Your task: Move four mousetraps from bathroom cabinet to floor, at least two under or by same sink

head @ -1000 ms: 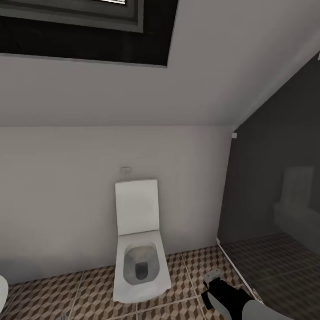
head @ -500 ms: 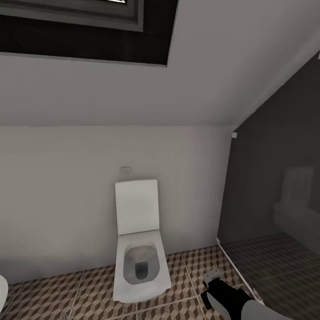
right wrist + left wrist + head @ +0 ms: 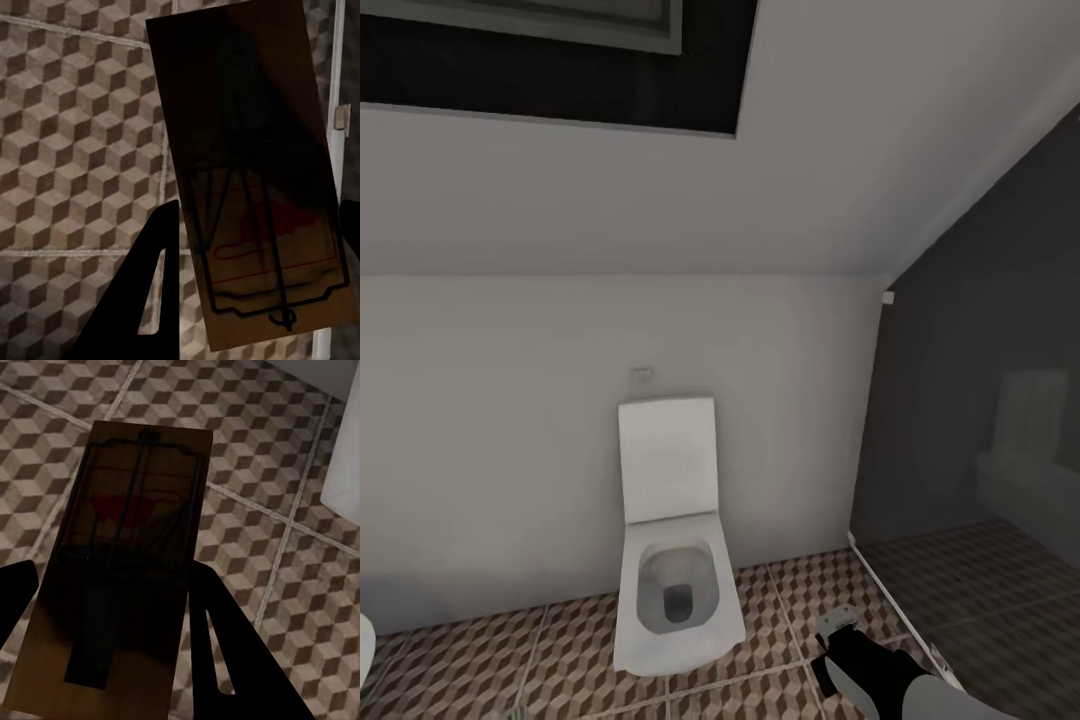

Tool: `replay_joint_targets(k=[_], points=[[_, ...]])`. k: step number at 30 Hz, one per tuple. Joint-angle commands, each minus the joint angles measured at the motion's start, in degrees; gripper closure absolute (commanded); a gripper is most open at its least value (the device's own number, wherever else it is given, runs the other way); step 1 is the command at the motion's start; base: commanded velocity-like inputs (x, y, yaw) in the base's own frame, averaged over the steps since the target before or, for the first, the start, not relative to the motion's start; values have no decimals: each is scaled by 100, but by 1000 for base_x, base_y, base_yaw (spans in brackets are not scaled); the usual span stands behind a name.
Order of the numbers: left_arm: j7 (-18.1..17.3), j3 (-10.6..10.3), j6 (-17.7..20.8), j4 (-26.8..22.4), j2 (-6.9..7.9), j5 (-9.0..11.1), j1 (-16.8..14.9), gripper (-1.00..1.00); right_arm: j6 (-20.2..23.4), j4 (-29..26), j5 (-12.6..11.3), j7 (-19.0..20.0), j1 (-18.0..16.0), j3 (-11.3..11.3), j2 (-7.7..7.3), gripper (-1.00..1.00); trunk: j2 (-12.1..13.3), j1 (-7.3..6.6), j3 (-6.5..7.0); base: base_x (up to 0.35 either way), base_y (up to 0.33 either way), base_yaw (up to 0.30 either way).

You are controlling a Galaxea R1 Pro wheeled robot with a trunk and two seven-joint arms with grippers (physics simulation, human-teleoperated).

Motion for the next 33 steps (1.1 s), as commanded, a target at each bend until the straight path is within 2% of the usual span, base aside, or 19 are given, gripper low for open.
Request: replay_joint_targets(k=[1,20,33], points=[[-12,-20,-21,4,0,56,-5,100,19,-19,-75,-30,-4,41,-7,100,-46,23,-25,0,0,0],[-10,-39,-29,-9,-2,55,-5,100,16,-19,-82,-8,-4,35,-6,100,-808,440,-367,0,0,0],[-11,-14,19,-120,47,54,-5,100,18,-19,-81,-8,-3,15,-27,100,-1329,725,-600,0,0,0]])
